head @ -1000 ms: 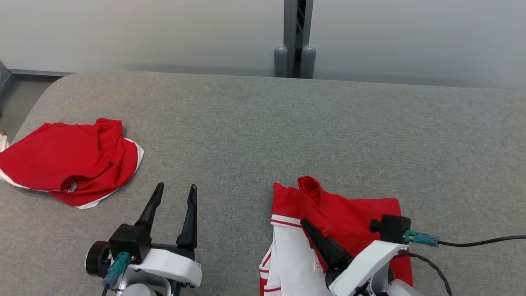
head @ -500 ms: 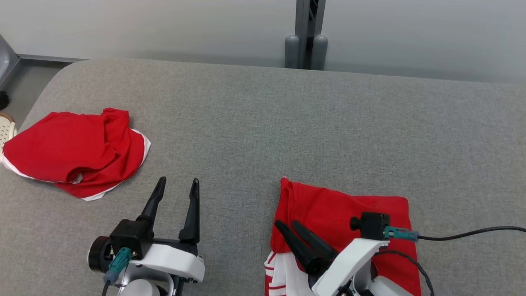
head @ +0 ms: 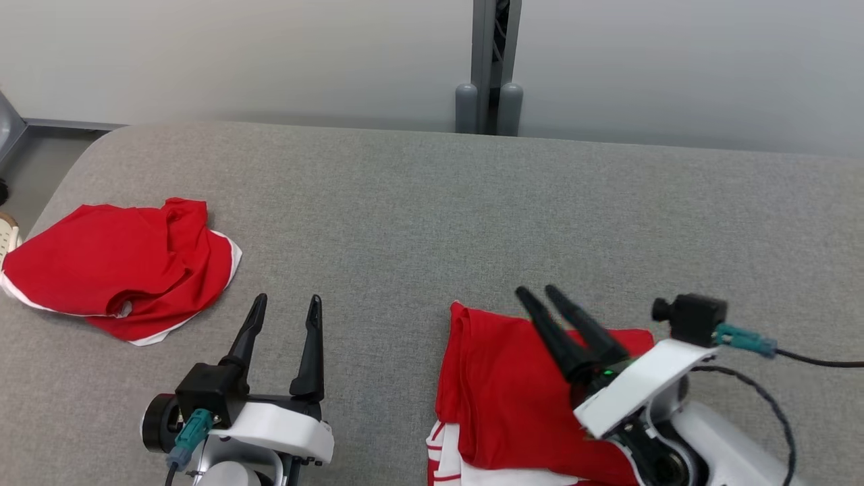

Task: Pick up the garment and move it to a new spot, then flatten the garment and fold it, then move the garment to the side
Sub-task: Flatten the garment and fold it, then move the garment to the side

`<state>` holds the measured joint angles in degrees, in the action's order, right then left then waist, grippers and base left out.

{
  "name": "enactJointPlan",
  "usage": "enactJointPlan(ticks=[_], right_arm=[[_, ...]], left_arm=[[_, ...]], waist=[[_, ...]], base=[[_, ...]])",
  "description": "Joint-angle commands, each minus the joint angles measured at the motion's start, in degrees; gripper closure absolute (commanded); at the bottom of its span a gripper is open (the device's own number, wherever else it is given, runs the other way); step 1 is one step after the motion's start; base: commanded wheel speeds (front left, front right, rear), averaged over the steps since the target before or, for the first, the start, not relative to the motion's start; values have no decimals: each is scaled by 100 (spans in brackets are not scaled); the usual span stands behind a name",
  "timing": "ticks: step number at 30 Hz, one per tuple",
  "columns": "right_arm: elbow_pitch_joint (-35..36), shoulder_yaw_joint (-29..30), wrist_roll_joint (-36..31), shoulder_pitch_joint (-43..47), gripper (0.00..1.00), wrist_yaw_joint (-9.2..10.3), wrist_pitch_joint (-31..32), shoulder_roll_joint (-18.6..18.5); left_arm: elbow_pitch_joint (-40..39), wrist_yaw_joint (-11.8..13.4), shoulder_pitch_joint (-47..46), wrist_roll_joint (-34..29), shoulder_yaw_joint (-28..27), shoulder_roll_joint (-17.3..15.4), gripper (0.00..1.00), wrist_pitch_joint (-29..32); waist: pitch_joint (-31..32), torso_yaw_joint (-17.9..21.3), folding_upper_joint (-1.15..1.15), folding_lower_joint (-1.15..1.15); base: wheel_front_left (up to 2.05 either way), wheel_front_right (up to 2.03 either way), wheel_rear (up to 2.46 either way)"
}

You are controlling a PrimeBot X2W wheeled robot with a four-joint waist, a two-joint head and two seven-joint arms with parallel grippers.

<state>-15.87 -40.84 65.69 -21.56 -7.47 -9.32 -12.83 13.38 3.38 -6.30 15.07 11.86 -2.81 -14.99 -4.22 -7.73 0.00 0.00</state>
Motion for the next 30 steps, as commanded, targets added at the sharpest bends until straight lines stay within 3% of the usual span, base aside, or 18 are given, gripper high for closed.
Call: enactJointPlan(ticks=[1,3,8,11,14,17,21,23,30], right_arm=[[28,158,-135,-29,0,-5,-105,-132],[9,439,-421,-27,0,-5,-230,-339],[-298,1101,-1877,41,0,-4,-502,-806],[-463,1678,-2767,208,0,-4,-560,-830],[-494,2336,-3698,412,0,-4,-593,-696],[-262,2916,-4184,762,0,-5,-595,-252],[55,3201,-4885,1081,0,-2,-597,-84],[189,3352,-5067,1312,0,-4,-594,152],[305,3515,-5251,1619,0,-3,-595,417]], left_arm=[[-31,33,2,26,-28,-19,0,-22],[-37,39,30,23,-41,-19,0,-22],[-69,32,95,10,-78,-21,0,-22],[-94,34,117,6,-96,-19,0,-22],[-135,42,110,12,-121,-20,0,-22],[-170,51,122,43,-136,-22,0,-23],[-144,31,149,45,-122,-16,0,-22],[-129,31,164,34,-131,-21,0,-22],[-71,12,206,-5,-149,-21,0,-22]], waist=[[56,58,0,0],[106,113,0,0],[221,275,0,0],[259,395,0,0],[274,510,0,0],[281,611,0,0],[287,697,0,0],[287,750,0,0],[300,853,0,0]], base=[[0,0,0],[0,0,0],[0,0,0],[0,0,0],[0,0,0],[0,0,0],[0,0,0],[0,0,0],[0,0,0]])
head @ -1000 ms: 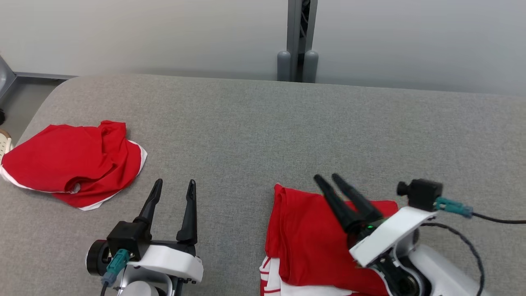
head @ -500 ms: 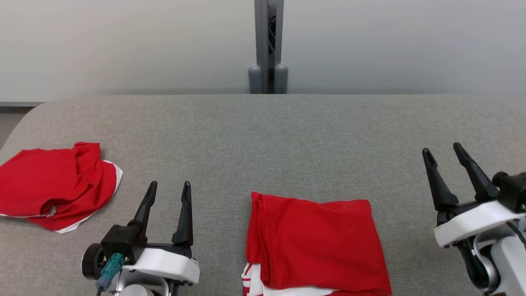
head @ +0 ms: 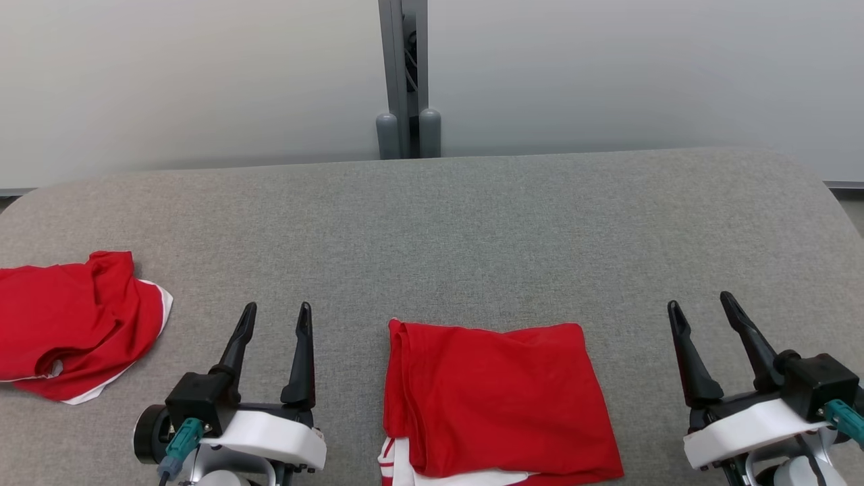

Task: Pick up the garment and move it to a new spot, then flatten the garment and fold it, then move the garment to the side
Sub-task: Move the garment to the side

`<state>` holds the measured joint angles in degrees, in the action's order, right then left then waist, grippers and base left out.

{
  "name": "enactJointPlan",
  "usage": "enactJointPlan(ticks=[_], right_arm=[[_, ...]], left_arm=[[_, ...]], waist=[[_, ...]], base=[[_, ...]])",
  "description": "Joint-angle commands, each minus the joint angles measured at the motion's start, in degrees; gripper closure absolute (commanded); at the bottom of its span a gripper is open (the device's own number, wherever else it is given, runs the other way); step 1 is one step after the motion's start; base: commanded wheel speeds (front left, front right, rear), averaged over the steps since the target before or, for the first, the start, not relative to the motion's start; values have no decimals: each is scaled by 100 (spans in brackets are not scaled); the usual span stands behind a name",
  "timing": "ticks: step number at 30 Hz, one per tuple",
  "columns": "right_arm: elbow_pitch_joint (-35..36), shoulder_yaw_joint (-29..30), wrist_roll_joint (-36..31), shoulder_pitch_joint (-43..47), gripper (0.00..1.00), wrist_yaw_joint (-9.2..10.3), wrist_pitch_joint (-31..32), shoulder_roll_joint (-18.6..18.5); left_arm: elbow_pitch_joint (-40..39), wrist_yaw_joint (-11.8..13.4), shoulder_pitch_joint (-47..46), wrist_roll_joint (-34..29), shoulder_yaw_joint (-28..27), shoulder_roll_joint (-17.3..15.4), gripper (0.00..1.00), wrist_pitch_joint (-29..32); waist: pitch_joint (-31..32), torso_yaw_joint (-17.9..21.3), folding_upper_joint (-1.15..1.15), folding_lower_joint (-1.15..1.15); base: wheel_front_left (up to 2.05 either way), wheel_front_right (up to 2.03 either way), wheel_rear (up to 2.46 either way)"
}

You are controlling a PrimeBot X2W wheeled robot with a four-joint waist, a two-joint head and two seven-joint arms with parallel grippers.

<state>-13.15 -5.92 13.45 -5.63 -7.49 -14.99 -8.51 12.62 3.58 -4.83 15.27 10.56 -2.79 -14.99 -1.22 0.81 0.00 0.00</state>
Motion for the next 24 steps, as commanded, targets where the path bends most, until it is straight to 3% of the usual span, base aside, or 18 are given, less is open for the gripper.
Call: enactJointPlan(ticks=[1,8,14,24], right_arm=[[26,17,-33,15,0,-1,-28,-21],[-84,-51,278,-1,0,-1,-28,11],[-681,-765,1498,2,0,-1,-3,-162],[-1593,-1981,3410,-633,0,-2,693,-508]], left_arm=[[16,-10,63,-36,-21,-22,0,-22],[44,-48,67,-67,-5,-22,0,-22],[70,-67,-7,-103,30,-22,0,-22],[122,-129,-252,-283,101,-23,0,-22]], waist=[[0,7,0,0],[-7,-28,0,0],[-136,-134,0,0],[-575,-369,0,0]], base=[[0,0,0],[0,0,0],[0,0,0],[0,0,0]])
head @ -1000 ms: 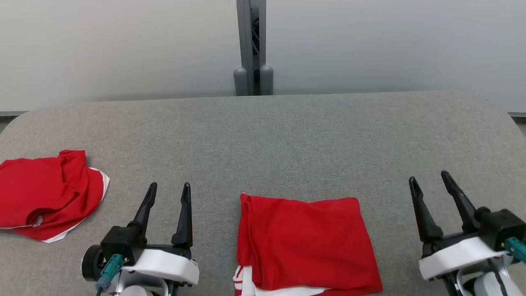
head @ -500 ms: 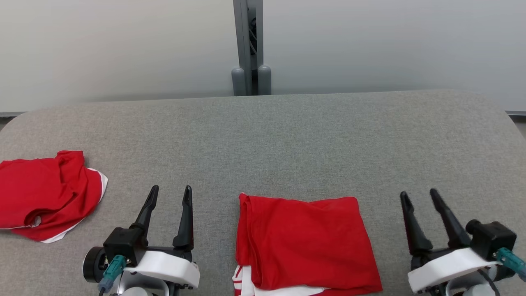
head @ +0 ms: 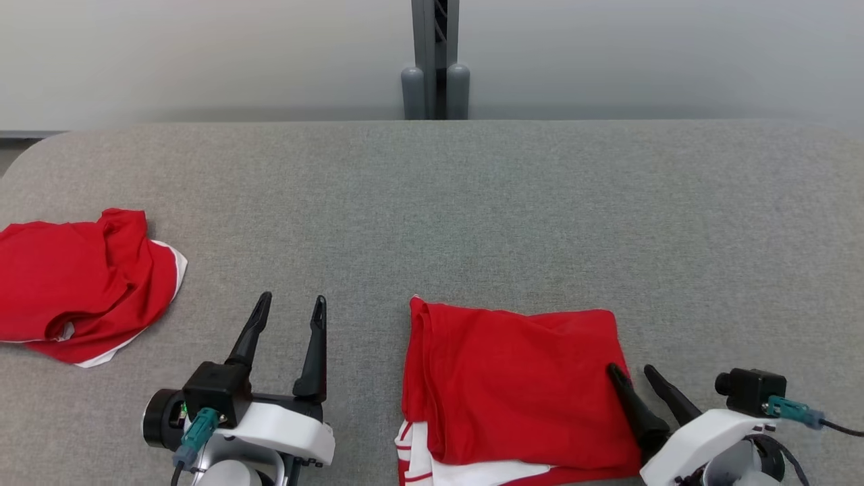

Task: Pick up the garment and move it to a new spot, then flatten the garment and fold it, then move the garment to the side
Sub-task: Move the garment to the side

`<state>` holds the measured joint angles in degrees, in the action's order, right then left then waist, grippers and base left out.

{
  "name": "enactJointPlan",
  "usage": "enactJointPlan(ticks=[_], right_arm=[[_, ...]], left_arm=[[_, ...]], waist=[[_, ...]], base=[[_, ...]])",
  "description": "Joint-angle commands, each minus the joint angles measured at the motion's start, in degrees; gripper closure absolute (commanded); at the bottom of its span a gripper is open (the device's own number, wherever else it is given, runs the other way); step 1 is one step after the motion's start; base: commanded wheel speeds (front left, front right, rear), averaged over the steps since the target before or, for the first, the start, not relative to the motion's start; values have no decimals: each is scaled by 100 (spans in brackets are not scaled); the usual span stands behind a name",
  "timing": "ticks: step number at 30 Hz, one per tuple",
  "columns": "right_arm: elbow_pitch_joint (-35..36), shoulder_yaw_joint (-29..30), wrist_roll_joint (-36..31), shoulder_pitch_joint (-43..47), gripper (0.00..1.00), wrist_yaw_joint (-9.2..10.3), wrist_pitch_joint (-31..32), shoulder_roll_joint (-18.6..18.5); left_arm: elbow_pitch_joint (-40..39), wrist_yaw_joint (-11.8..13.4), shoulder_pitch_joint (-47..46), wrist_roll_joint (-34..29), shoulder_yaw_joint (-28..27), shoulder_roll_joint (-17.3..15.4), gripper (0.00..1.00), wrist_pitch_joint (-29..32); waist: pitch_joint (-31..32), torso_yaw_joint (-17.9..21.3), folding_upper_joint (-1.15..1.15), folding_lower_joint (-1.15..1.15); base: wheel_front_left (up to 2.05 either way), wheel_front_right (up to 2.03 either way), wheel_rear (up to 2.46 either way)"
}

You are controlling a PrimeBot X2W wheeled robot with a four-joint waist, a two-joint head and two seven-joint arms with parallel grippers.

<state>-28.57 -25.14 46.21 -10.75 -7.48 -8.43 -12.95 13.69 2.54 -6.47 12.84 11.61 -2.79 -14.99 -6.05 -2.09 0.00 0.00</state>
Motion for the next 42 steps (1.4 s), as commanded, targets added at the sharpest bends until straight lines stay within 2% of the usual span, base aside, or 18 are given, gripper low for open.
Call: enactJointPlan(ticks=[1,4,12,13,14,15,16,17,22,27,33,37,42], right_arm=[[-112,-131,272,-184,0,-3,87,-73],[-278,-351,648,-333,0,-3,201,-104],[-644,-935,1047,-604,0,-2,195,-55],[-691,-1007,1090,-636,4,-2,169,-61],[-722,-1080,1137,-661,27,-3,139,-67],[-735,-1146,1169,-677,63,-3,108,-82],[-743,-1233,1180,-708,86,-3,59,-113],[-754,-1304,1174,-748,100,-3,3,-153],[-874,-1576,1132,-957,100,-2,-338,-410],[-1008,-1955,713,-1263,100,-1,-548,-768],[-1232,-2385,95,-1889,100,-1,-596,-1352],[-1426,-2439,-126,-2370,100,0,-610,-1785],[-1674,-2201,-63,-2833,100,0,-639,-2193]], left_arm=[[14,-35,-126,-58,3,-23,0,-22],[17,-48,-160,-91,18,-22,0,-22],[35,-68,-136,-179,-36,-21,0,-22],[39,-70,-128,-182,-42,-21,0,-22],[44,-72,-122,-185,-45,-21,0,-22],[48,-75,-117,-185,-50,-22,0,-22],[51,-76,-114,-192,-49,-21,0,-22],[53,-78,-112,-196,-47,-22,0,-22],[46,-78,-88,-212,-1,-21,0,-22],[3,-86,-112,-220,67,-23,0,-22],[-115,-33,-338,-230,118,-22,0,-22],[-163,-17,-539,-233,177,-22,0,-22],[-233,-5,-862,-230,281,-23,0,-22]], waist=[[-132,-117,0,0],[-211,-229,0,0],[-256,-361,0,0],[-250,-366,0,0],[-243,-368,0,0],[-232,-367,0,0],[-221,-361,0,0],[-211,-351,0,0],[-152,-257,0,0],[-190,-89,0,0],[-569,229,0,0],[-949,418,0,0],[-1466,573,0,0]], base=[[0,0,0],[0,0,0],[0,0,0],[0,0,0],[0,0,0],[0,0,0],[0,0,0],[0,0,0],[0,0,0],[0,0,0],[0,0,0],[0,0,0],[0,0,0]])
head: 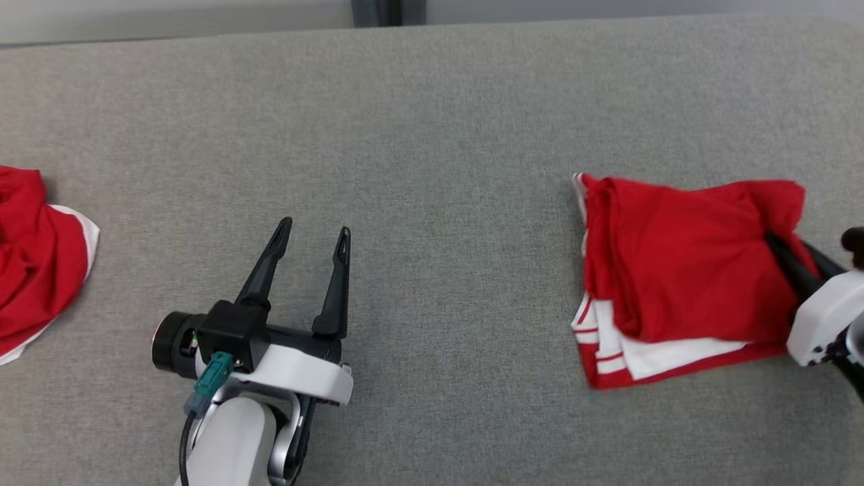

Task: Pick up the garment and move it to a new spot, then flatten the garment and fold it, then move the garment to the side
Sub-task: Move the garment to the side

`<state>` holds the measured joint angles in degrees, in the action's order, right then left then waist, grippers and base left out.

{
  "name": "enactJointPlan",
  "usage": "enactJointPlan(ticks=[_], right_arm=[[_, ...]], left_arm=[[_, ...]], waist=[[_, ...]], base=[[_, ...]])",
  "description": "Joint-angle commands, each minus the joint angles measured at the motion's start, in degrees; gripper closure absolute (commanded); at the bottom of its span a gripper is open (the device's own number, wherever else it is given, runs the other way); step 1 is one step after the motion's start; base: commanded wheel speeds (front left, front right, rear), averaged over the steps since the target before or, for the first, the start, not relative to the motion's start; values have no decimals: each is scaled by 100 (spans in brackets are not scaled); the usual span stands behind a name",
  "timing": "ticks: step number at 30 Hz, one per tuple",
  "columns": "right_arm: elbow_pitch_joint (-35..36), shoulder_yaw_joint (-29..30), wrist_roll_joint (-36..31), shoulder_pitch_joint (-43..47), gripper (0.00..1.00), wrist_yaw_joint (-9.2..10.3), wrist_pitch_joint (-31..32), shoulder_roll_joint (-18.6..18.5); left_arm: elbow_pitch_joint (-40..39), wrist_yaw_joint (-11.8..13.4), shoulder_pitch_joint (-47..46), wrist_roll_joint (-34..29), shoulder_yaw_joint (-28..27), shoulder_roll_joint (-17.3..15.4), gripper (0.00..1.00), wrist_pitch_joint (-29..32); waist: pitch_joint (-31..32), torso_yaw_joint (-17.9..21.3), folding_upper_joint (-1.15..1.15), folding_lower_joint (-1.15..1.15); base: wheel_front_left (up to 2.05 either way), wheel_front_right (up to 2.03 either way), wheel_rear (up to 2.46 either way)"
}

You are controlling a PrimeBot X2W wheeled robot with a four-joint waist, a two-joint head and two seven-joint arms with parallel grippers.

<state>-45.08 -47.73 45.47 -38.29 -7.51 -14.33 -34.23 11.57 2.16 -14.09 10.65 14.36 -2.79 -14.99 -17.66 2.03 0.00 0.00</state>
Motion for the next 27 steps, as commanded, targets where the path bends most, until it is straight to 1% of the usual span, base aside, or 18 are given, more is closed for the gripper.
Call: enactJointPlan(ticks=[1,4,7,10,13,15,18,25,26,27], right_arm=[[-73,87,21,-161,100,2,-57,-128],[-185,228,21,-372,100,3,-65,-309],[-358,348,-124,-598,100,3,-86,-523],[-477,466,-223,-744,100,3,-96,-605],[-606,765,-477,-1008,100,3,-96,-736],[-709,995,-630,-1072,100,3,-96,-754],[-934,1267,-1086,-1227,100,3,-94,-858],[-1366,2098,-2164,-1362,100,3,-94,-733],[-1410,2219,-2326,-1393,71,3,-94,-714],[-1453,2328,-2462,-1394,36,3,-94,-676]], left_arm=[[-37,30,-161,-28,28,-22,0,-22],[-89,-2,-358,-112,93,-23,0,-22],[-144,-35,-522,-187,146,-24,0,-22],[-184,-45,-616,-226,173,-24,0,-22],[-251,-48,-740,-266,192,-24,0,-22],[-278,-52,-809,-279,208,-23,0,-22],[-253,-62,-854,-273,219,-24,0,-11],[-190,-56,-851,-235,202,-34,0,-6],[-183,-57,-855,-230,193,-39,0,-2],[-178,-58,-861,-225,188,-40,0,-2]], waist=[[-405,186,0,0],[-707,252,0,0],[-996,295,0,0],[-1154,317,0,0],[-1364,344,0,0],[-1472,346,0,0],[-1580,329,0,0],[-1666,257,0,0],[-1669,246,0,0],[-1666,232,0,0]], base=[[0,0,0],[0,0,0],[0,0,0],[0,0,0],[0,0,0],[0,0,0],[0,0,0],[0,0,0],[0,0,0],[0,0,0]])
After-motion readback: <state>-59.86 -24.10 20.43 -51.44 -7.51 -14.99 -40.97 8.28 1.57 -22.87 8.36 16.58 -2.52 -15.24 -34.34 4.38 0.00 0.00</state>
